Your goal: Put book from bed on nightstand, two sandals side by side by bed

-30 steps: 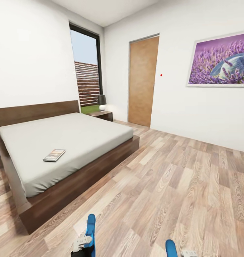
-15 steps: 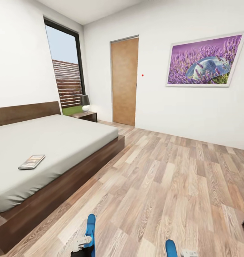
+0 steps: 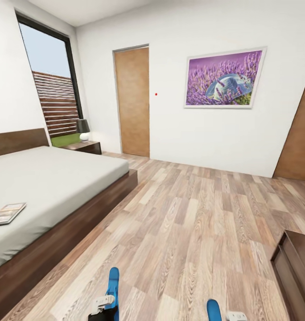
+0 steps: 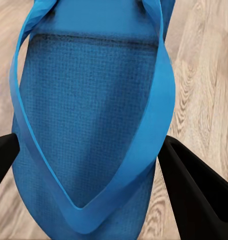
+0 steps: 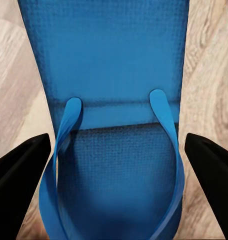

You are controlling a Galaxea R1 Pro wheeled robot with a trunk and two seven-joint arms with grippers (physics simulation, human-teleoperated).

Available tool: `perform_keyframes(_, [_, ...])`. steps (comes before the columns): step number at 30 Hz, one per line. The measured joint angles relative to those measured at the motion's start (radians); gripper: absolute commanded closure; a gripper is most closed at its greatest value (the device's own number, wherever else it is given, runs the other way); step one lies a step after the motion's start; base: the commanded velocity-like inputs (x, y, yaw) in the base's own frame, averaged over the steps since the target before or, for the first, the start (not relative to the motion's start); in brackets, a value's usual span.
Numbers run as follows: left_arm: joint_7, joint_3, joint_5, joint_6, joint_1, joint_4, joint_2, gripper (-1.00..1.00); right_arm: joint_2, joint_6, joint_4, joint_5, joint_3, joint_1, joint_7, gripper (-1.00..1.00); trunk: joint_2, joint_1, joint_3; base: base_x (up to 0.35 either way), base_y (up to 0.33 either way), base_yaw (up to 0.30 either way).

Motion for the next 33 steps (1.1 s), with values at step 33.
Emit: perform_keyframes(33, [0.0,0.0,0.0,0.0,0.0,0.0,0.0,1.0,0.0,0.0,0.0,-0.001,0.0,0.0,0.001,1.0,0.0,0.0,-0.038,0.0,0.0,-0.035])
